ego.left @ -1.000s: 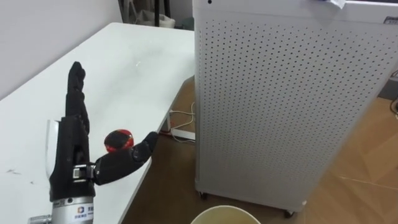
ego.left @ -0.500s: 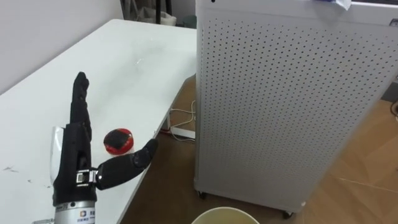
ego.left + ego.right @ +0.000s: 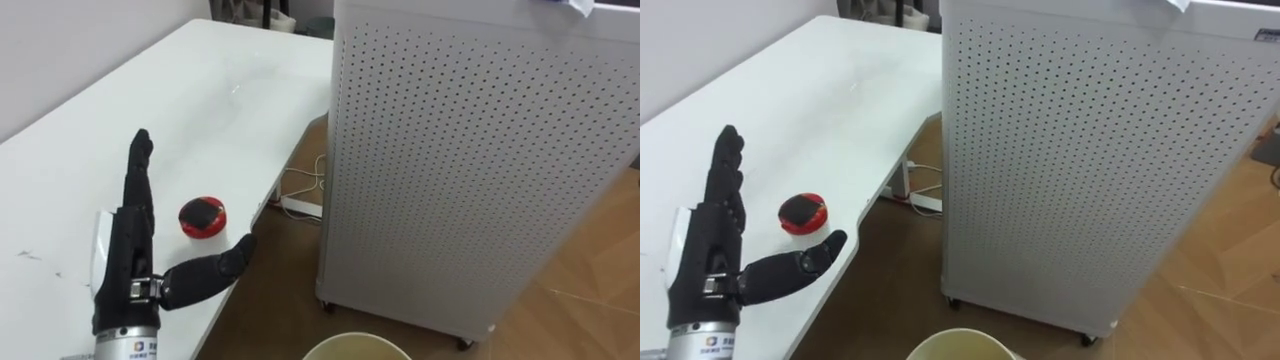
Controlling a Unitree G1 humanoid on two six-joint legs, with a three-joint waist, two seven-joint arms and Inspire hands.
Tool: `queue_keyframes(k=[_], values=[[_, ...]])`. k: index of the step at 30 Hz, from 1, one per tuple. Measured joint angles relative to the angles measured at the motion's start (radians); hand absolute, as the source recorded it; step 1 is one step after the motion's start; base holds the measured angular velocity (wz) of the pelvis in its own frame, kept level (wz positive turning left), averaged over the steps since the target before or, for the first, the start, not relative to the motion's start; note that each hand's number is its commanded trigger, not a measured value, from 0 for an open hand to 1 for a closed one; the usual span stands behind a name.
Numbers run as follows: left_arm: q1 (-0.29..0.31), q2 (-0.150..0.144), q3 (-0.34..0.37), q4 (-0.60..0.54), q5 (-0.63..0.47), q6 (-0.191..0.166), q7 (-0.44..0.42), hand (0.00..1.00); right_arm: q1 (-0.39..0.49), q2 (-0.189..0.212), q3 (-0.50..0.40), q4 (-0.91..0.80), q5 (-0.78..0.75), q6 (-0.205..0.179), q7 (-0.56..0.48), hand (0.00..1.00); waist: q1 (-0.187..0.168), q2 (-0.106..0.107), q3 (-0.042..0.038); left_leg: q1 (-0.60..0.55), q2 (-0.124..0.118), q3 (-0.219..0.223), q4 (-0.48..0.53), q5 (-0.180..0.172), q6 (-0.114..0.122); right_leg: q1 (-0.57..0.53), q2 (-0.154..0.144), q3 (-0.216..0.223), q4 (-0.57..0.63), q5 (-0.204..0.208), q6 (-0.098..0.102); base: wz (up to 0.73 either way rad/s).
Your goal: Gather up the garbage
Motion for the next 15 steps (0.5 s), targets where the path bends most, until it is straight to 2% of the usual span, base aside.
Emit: queue_keyframes(k=[6, 9, 15], values=[[0.000, 0.000, 0.000, 0.038, 0.000, 0.005, -0.020, 0.00, 0.000, 0.000, -0.001, -0.003, -0.001, 0.001, 0.000, 1.00, -0.004, 0.003, -0.0017, -0.001, 0.000, 0.001, 0.000, 0.000, 0.000, 0.000, -0.001, -0.004, 0.002, 0.000, 0.000, 0.00], [0.000, 0.000, 0.000, 0.056, 0.000, 0.026, -0.024, 0.00, 0.001, -0.001, -0.001, -0.010, -0.001, 0.007, 0.000, 1.00, -0.005, 0.007, -0.0042, 0.000, 0.000, 0.001, 0.000, -0.001, 0.001, 0.000, -0.002, -0.006, 0.004, 0.000, 0.000, 0.00], [0.000, 0.000, 0.000, 0.108, 0.000, 0.028, -0.034, 0.00, 0.001, 0.000, -0.003, -0.041, -0.021, 0.017, 0.001, 1.00, -0.011, 0.014, -0.0081, 0.007, 0.000, 0.001, -0.002, -0.002, 0.003, 0.004, -0.003, -0.006, 0.009, 0.000, 0.000, 0.00]])
